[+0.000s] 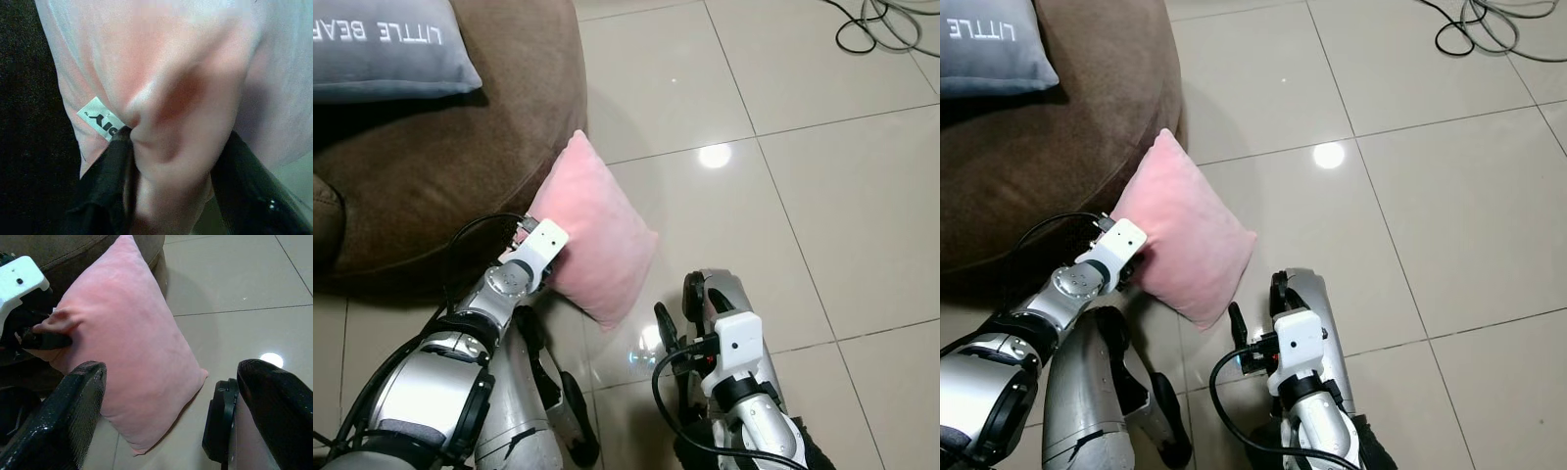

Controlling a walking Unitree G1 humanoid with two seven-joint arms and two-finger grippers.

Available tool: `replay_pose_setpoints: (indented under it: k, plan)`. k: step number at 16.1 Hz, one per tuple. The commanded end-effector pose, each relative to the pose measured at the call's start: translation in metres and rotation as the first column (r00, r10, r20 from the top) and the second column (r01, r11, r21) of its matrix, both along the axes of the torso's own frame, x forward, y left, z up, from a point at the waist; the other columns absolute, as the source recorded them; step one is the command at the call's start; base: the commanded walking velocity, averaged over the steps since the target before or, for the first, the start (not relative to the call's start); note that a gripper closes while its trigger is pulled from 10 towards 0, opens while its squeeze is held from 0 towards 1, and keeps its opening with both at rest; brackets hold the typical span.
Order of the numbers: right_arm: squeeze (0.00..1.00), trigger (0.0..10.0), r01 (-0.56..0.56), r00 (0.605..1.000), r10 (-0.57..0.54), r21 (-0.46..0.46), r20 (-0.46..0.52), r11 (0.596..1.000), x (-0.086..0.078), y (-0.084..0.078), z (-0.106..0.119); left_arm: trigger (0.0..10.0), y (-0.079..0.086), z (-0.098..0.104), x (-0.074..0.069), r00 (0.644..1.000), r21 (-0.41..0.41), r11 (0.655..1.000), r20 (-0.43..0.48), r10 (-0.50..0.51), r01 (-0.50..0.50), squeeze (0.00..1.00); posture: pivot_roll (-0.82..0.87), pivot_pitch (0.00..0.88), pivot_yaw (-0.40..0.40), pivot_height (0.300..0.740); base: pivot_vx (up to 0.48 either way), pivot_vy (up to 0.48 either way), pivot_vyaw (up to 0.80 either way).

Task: Move the pillow to the sofa from floor

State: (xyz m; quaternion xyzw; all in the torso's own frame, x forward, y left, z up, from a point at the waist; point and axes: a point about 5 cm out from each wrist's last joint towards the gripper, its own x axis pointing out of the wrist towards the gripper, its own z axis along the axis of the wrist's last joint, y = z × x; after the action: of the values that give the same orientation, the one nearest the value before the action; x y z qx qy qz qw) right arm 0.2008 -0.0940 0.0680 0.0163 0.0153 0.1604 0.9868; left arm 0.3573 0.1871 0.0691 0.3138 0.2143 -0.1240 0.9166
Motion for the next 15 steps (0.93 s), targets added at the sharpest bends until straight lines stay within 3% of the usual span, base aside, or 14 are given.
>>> replay_pose_setpoints:
  k: [1,7,8,9,13,15]
  plan:
    - [0.21,10.0,0.028,0.988,-0.034,-0.043,-0.154,0.999,-0.017,-0.010,-0.028,0.0,0.003,-0.016,-0.011,0.999,-0.017,1.000,-0.049,0.023,-0.024,0.00,-0.20,0.402,0.051,0.471,0.000,0.000,0.00]
    - [0.21,10.0,0.024,0.987,-0.031,-0.046,-0.155,0.999,-0.016,-0.009,-0.027,0.0,-0.005,-0.017,-0.011,0.994,-0.206,0.973,-0.053,0.100,-0.109,0.00,-0.19,0.406,0.051,0.471,0.000,0.000,0.00]
    - [0.21,10.0,0.023,0.987,-0.030,-0.047,-0.156,0.999,-0.016,-0.009,-0.027,0.0,-0.011,-0.017,-0.011,0.991,-0.294,0.947,-0.058,0.120,-0.132,0.00,-0.19,0.404,0.049,0.471,0.000,0.000,0.00]
    - [0.21,10.0,0.021,0.987,-0.028,-0.049,-0.158,0.999,-0.015,-0.009,-0.027,0.0,-0.021,-0.014,-0.008,0.987,-0.431,0.888,-0.058,0.150,-0.160,0.00,-0.19,0.400,0.048,0.471,0.000,0.000,0.00]
    - [0.21,10.0,0.007,0.988,-0.015,-0.050,-0.155,0.999,-0.009,-0.007,-0.028,0.0,-0.053,-0.001,0.001,0.993,-0.621,0.776,-0.034,0.111,-0.108,0.00,-0.17,0.384,0.045,0.471,0.000,0.000,0.00]
    - [0.21,10.0,0.003,0.988,-0.010,-0.050,-0.151,0.999,-0.005,-0.006,-0.028,0.0,-0.063,0.007,0.004,0.996,-0.674,0.735,-0.012,0.090,-0.074,0.00,-0.16,0.375,0.043,0.471,0.000,0.000,0.00]
